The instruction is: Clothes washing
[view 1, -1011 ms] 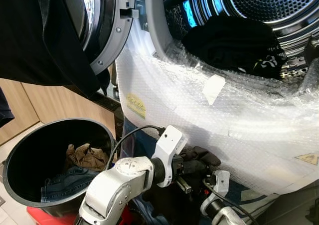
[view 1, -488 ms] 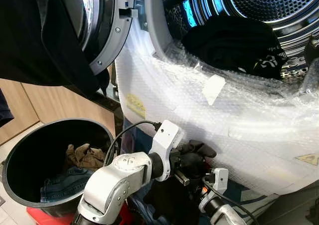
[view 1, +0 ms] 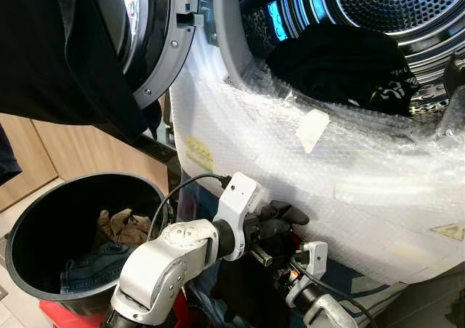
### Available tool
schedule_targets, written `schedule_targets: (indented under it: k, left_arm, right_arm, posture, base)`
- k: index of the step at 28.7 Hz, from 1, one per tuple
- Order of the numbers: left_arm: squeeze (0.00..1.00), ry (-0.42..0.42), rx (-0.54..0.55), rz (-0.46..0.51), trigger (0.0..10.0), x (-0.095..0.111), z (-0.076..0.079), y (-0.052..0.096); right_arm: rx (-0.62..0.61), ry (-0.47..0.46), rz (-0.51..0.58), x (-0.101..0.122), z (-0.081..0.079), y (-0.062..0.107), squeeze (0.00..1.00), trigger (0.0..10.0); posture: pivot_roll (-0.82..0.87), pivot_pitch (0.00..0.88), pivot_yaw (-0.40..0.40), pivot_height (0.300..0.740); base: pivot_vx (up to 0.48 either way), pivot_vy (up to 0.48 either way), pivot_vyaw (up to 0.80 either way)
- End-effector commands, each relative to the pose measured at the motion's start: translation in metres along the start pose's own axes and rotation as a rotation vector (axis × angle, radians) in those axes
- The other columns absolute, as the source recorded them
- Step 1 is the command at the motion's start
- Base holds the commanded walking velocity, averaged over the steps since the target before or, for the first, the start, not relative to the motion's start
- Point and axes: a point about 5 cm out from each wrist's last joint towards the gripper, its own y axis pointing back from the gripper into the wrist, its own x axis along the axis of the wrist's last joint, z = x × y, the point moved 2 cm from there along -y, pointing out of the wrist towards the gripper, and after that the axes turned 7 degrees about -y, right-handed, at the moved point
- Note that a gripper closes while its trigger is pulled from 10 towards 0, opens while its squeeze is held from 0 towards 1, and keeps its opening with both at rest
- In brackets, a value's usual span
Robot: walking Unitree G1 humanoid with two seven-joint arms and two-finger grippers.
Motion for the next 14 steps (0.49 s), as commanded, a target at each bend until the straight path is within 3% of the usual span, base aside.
schedule_targets:
  k: [1,14]
  left_arm:
    - [0.00,-0.020,0.011,0.027,0.0,0.0064,-0.0003,0.0007]
    - [0.00,-0.043,0.044,0.039,0.0,0.0096,-0.0042,0.0039]
  right_arm:
    - [0.030,-0.004,0.033,0.0079,-0.0067,-0.0049,0.00,0.0]
    - [0.064,-0.015,0.026,0.0099,-0.0109,-0.0070,0.00,0.0]
  posture:
    - [0.20,0.000,-0.097,0.740]
    - [0.22,0.000,-0.115,0.740]
  base:
    - [0.000,0.000,0.00]
    - [0.000,0.000,0.00]
